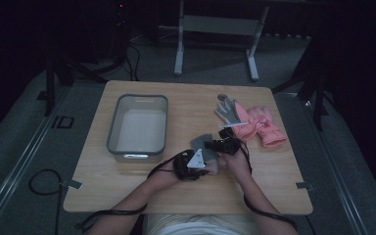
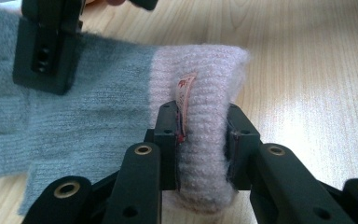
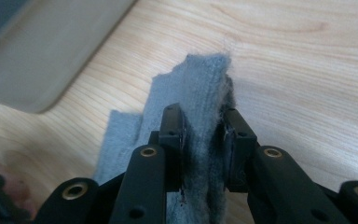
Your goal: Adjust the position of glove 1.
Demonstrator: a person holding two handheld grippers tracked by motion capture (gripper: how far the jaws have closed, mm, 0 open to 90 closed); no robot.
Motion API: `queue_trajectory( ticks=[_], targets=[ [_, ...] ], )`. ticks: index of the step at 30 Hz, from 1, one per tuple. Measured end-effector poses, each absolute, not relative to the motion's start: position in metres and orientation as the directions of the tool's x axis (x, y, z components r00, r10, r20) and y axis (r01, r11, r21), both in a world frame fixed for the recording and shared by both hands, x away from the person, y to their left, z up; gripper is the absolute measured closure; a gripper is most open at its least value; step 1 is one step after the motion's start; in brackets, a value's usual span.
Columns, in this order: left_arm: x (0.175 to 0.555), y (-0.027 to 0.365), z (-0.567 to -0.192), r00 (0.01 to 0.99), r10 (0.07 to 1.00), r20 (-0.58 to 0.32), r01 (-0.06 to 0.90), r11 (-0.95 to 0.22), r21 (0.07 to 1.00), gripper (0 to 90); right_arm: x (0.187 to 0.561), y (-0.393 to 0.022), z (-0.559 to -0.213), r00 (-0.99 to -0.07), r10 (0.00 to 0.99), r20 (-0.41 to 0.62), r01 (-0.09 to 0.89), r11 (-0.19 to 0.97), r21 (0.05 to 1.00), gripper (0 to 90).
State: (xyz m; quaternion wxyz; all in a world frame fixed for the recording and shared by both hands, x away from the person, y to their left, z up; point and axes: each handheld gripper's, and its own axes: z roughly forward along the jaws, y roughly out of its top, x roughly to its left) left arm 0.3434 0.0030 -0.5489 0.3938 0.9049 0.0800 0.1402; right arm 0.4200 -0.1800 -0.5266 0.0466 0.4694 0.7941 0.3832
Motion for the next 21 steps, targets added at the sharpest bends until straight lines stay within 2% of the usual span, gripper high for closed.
queue_trajectory(
  ticks=[10,21],
  targets=[
    [0.348,0.007,-0.509,0.937,0.255,0.239,-0.004,-0.676,0.736,71.1,0.421,-0.186,-0.494,-0.565,0.764,0.311,0.677,0.214,0.704,73.8],
    [0.354,0.017,-0.476,0.928,0.234,0.290,-0.034,-0.721,0.692,71.3,0.427,-0.176,-0.469,-0.600,0.755,0.265,0.634,0.246,0.733,74.0]
  ],
)
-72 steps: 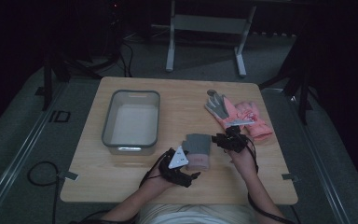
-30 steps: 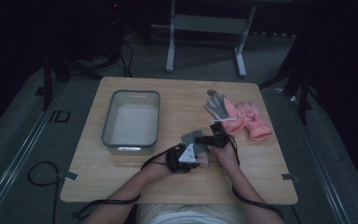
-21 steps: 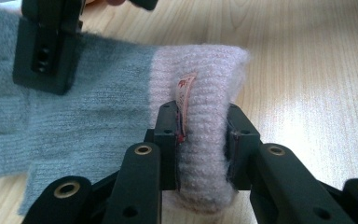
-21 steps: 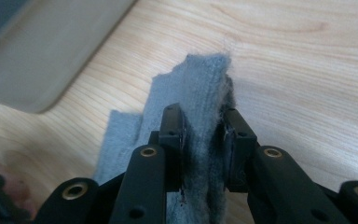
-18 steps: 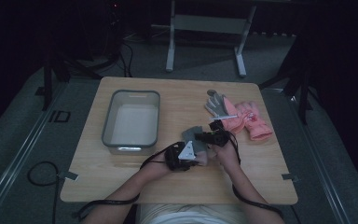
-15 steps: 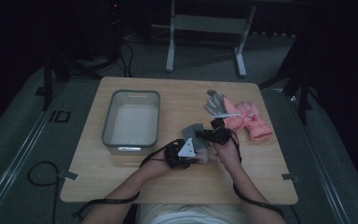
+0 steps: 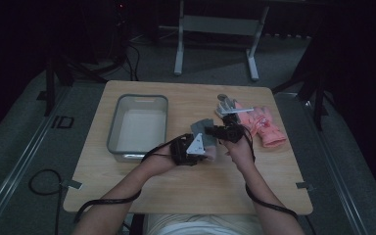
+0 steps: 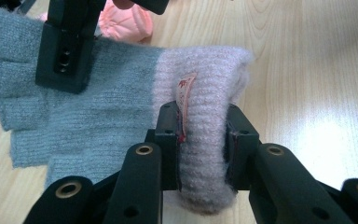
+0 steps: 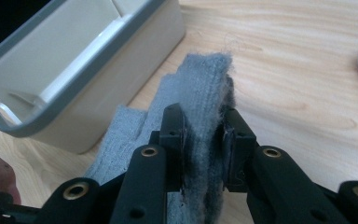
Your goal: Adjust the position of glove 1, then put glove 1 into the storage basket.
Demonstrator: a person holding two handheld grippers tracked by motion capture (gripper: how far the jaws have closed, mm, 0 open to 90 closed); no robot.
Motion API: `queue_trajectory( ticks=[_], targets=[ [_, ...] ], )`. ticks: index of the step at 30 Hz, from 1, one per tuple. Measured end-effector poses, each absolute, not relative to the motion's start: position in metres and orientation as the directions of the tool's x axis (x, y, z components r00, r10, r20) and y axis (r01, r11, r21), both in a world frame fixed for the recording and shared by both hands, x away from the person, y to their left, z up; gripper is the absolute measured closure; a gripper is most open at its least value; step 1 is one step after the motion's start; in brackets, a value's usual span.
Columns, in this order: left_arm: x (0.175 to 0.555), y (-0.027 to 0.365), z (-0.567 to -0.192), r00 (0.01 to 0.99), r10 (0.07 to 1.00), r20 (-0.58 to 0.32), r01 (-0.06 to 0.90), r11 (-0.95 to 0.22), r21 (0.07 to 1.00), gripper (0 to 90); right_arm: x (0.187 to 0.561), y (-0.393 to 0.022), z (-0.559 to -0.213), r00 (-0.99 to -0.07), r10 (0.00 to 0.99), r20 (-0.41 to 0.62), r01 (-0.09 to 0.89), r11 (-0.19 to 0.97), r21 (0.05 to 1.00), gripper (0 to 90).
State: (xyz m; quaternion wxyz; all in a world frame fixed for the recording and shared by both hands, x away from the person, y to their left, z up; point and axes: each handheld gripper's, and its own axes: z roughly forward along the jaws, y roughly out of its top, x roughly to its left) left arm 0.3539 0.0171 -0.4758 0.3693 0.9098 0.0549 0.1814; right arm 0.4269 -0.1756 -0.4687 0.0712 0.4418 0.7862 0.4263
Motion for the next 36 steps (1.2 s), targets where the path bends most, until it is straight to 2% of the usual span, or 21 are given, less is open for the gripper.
queue_trajectory(
  ticks=[15,36],
  targets=[
    [0.364,0.051,-0.439,0.919,0.230,0.321,-0.048,-0.742,0.668,71.3,0.437,-0.145,-0.435,-0.638,0.730,0.244,0.581,0.249,0.775,73.9],
    [0.370,0.109,-0.432,0.877,0.305,0.372,0.003,-0.776,0.631,71.2,0.459,-0.077,-0.419,-0.694,0.677,0.246,0.556,0.286,0.780,74.1]
  ],
)
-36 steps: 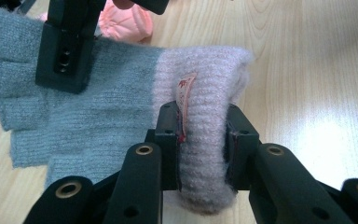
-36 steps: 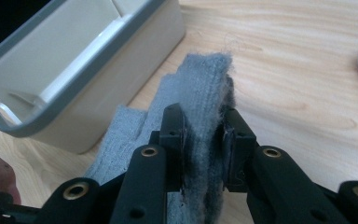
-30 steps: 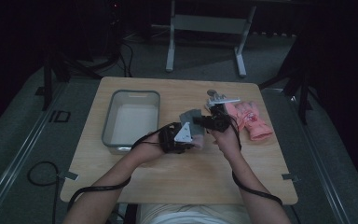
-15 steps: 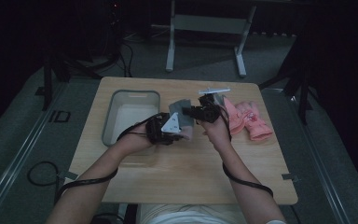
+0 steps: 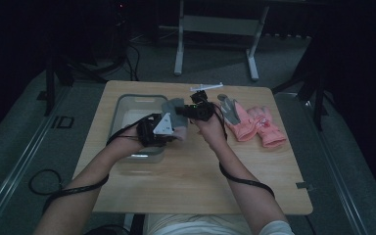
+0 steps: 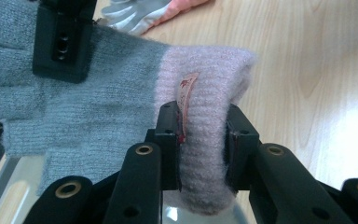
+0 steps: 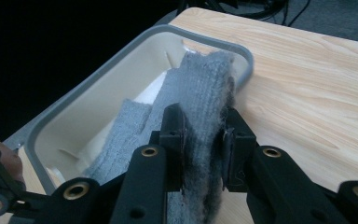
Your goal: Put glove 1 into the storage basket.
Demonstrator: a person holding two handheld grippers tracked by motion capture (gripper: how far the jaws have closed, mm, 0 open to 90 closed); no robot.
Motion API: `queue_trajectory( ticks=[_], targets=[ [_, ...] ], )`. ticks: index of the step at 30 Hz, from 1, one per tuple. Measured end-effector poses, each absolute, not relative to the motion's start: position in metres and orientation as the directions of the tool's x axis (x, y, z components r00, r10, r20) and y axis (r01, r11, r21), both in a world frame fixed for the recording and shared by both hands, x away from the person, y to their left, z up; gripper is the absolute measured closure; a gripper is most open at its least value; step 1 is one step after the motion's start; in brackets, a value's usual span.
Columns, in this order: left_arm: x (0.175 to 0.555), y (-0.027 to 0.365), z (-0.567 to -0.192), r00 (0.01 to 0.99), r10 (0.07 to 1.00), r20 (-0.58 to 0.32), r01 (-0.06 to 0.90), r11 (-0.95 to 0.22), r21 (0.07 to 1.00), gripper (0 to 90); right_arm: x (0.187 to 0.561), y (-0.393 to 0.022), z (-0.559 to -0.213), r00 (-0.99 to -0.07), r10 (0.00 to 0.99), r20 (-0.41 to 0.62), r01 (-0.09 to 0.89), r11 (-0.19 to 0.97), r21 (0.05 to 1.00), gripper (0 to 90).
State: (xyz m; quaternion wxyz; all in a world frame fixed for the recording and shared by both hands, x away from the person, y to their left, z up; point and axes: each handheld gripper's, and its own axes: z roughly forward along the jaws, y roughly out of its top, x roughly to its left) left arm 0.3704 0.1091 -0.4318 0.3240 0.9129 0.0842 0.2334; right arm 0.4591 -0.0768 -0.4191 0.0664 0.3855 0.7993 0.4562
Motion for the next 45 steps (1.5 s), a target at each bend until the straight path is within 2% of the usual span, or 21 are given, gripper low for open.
queue_trajectory(
  ticks=[10,19,23,32,36,38,45],
  targets=[
    [0.368,0.147,-0.433,0.852,0.357,0.382,0.044,-0.777,0.628,71.2,0.466,-0.034,-0.419,-0.724,0.646,0.243,0.540,0.311,0.782,74.1],
    [0.363,0.185,-0.445,0.844,0.385,0.372,0.093,-0.790,0.606,71.2,0.466,0.012,-0.433,-0.756,0.610,0.239,0.519,0.335,0.786,74.1],
    [0.364,0.191,-0.452,0.846,0.384,0.370,0.104,-0.799,0.592,71.2,0.467,0.022,-0.440,-0.765,0.600,0.236,0.515,0.348,0.784,74.1],
    [0.384,0.195,-0.469,0.880,0.370,0.297,0.144,-0.806,0.574,71.2,0.482,0.031,-0.461,-0.745,0.613,0.263,0.566,0.373,0.735,74.0],
    [0.393,0.191,-0.479,0.878,0.345,0.331,0.137,-0.845,0.517,71.1,0.489,0.032,-0.469,-0.741,0.613,0.276,0.576,0.369,0.730,73.9],
    [0.397,0.186,-0.486,0.873,0.310,0.376,0.122,-0.886,0.448,71.1,0.493,0.034,-0.473,-0.734,0.621,0.273,0.587,0.378,0.716,73.9],
    [0.411,0.179,-0.499,0.902,0.249,0.352,0.110,-0.922,0.371,71.1,0.499,0.038,-0.482,-0.731,0.638,0.240,0.598,0.430,0.677,73.5]
  ],
)
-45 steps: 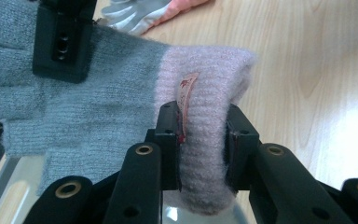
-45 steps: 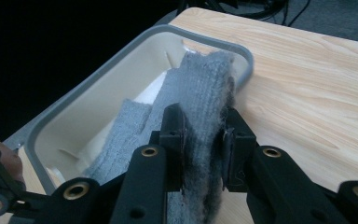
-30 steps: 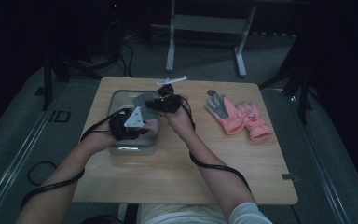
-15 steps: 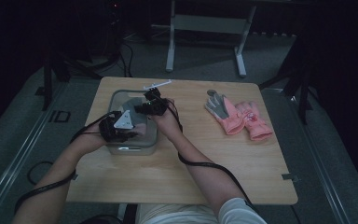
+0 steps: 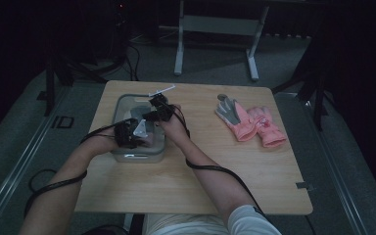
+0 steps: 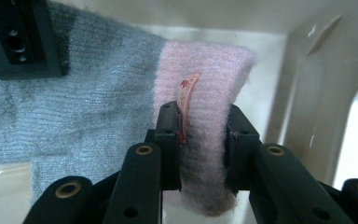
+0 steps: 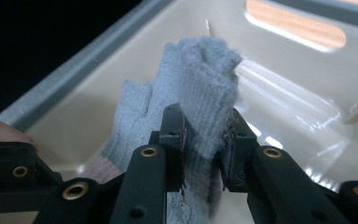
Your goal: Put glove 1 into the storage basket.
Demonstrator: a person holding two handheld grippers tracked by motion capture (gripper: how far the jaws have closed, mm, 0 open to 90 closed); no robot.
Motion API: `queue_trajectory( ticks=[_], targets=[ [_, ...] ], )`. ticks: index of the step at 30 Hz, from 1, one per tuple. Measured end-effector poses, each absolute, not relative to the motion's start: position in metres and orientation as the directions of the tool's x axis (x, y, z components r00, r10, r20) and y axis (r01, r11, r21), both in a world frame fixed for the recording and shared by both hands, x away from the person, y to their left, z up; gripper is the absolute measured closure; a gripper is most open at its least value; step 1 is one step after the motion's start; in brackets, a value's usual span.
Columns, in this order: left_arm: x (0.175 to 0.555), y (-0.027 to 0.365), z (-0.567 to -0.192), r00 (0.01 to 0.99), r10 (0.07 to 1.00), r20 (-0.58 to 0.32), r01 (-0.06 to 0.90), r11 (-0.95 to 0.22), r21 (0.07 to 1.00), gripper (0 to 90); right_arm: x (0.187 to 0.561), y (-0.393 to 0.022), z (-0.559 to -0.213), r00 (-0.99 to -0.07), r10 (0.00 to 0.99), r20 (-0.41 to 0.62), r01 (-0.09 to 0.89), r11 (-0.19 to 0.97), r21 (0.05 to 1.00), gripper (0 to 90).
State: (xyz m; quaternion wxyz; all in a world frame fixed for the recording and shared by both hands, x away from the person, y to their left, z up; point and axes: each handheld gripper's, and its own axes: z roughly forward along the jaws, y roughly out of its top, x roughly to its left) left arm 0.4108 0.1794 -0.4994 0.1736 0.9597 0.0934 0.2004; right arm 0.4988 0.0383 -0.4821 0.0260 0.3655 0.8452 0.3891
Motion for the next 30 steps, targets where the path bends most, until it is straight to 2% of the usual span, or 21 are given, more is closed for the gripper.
queue_trajectory(
  ticks=[5,8,14,16,22,25,30],
  targets=[
    [0.417,0.174,-0.507,0.908,0.194,0.372,0.094,-0.958,0.270,71.2,0.503,0.039,-0.491,-0.734,0.639,0.231,0.598,0.445,0.666,72.5],
    [0.420,0.171,-0.509,0.916,0.177,0.359,0.086,-0.964,0.253,71.6,0.503,0.040,-0.490,-0.740,0.634,0.224,0.593,0.459,0.662,71.6],
    [0.426,0.167,-0.510,0.933,0.173,0.315,0.092,-0.962,0.256,71.5,0.505,0.040,-0.489,-0.739,0.647,0.188,0.582,0.472,0.663,64.7],
    [0.426,0.165,-0.510,0.926,0.164,0.340,0.082,-0.966,0.245,71.4,0.506,0.036,-0.488,-0.730,0.659,0.178,0.582,0.465,0.667,65.2],
    [0.431,0.165,-0.509,0.930,0.196,0.311,0.110,-0.956,0.273,70.8,0.510,0.023,-0.485,-0.713,0.672,0.201,0.596,0.430,0.678,63.7],
    [0.430,0.167,-0.508,0.925,0.223,0.306,0.130,-0.946,0.296,66.3,0.510,0.015,-0.480,-0.712,0.669,0.214,0.592,0.407,0.696,61.0],
    [0.427,0.174,-0.498,0.908,0.292,0.301,0.178,-0.918,0.354,51.8,0.510,-0.004,-0.470,-0.712,0.660,0.241,0.589,0.374,0.716,57.5]
  ],
)
